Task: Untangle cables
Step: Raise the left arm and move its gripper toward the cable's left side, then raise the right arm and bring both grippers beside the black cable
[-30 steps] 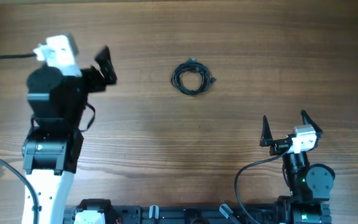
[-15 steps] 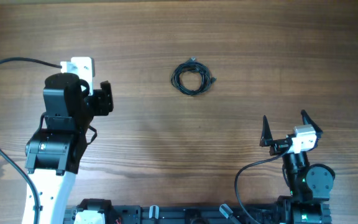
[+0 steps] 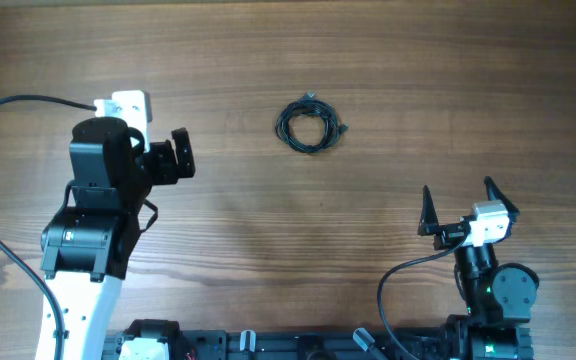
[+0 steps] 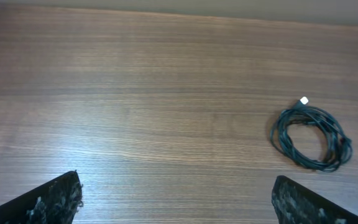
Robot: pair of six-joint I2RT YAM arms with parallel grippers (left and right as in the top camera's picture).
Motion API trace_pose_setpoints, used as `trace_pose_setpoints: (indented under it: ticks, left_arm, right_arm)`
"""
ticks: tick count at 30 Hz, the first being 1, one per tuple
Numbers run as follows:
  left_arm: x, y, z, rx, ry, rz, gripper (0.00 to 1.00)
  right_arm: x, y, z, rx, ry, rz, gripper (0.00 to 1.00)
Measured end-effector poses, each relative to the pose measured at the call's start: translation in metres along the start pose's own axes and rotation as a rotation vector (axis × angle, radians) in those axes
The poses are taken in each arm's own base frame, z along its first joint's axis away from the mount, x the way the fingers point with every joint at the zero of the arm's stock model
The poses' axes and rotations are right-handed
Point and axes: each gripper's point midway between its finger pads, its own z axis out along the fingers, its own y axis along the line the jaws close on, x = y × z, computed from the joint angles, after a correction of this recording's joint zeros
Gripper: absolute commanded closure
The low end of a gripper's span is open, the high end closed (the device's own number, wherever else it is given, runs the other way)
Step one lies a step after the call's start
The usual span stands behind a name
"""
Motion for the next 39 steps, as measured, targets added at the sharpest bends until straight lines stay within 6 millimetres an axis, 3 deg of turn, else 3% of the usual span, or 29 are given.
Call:
trace_pose_setpoints:
  ticks: [9, 18, 21, 27, 35, 39]
  left_arm:
    - [0.0, -0.004, 0.0, 0.023, -0.001, -0.048, 0.0]
    - [0.007, -0.014, 0.0, 0.084, 0.032, -0.05, 0.0]
    - [0.007, -0.016, -0.001, 0.092, 0.034, -0.05, 0.0]
    - [0.012, -0.024, 0.006, 0.134, 0.066, -0.05, 0.0]
    - [0.024, -0.031, 0.022, 0.167, 0.134, -0.053, 0.0]
    - [0.024, -0.032, 0.022, 0.171, 0.136, -0.053, 0.0]
  right_arm:
    - [-0.001, 0.0, 0.0, -0.001, -0.003, -0.001, 0.0]
    - [-0.005, -0.001, -0.009, 0.006, 0.091, 0.2, 0.0]
    - [-0.039, -0.004, -0.024, 0.019, 0.097, 0.219, 0.0]
    - [-0.135, -0.013, -0.047, 0.028, -0.029, 0.201, 0.0]
    - [-0.185, -0.024, -0.014, 0.025, 0.197, 0.233, 0.0]
    - [-0.191, -0.03, 0.013, 0.013, 0.352, 0.208, 0.0]
